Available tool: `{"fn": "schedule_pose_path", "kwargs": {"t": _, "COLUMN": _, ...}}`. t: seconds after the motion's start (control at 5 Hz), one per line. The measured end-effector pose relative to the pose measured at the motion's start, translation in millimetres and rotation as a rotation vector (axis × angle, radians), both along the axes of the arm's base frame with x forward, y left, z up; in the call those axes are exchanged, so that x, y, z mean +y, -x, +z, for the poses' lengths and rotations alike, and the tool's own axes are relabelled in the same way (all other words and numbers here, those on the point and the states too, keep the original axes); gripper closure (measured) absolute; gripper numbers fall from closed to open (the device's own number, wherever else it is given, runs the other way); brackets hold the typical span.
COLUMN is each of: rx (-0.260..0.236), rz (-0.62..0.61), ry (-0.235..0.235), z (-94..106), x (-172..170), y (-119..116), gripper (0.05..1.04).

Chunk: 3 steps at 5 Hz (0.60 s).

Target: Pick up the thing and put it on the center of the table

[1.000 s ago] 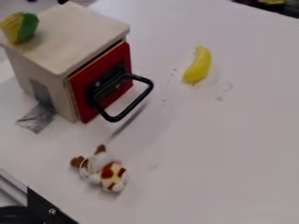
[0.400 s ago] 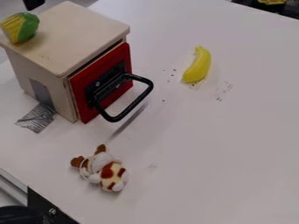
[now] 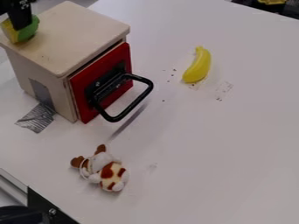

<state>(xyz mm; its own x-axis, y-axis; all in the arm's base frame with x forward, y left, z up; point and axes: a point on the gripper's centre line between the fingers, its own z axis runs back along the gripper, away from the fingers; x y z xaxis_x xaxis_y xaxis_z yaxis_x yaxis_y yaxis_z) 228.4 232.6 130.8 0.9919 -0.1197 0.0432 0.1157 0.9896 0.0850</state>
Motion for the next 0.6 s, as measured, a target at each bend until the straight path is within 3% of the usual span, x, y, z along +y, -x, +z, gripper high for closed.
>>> {"fn": "schedule_pose_path", "kwargs": {"t": 0.2, "rx": 0.061, "rz": 0.041, "ry": 0.038, "z": -22.9, "x": 5.3, "y": 4.5, "gripper": 0.113}}
{"fn": "schedule_pose_path", "kwargs": {"t": 0.4, "rx": 0.063, "rz": 0.091, "ry": 0.051, "z": -26.4, "x": 7.4, "y": -0.1, "gripper": 0.280}}
{"fn": "schedule_pose_path", "kwargs": {"t": 0.6, "rx": 0.032, "rz": 0.109, "ry": 0.056, "z": -27.0, "x": -2.5, "y": -2.6, "gripper": 0.283}}
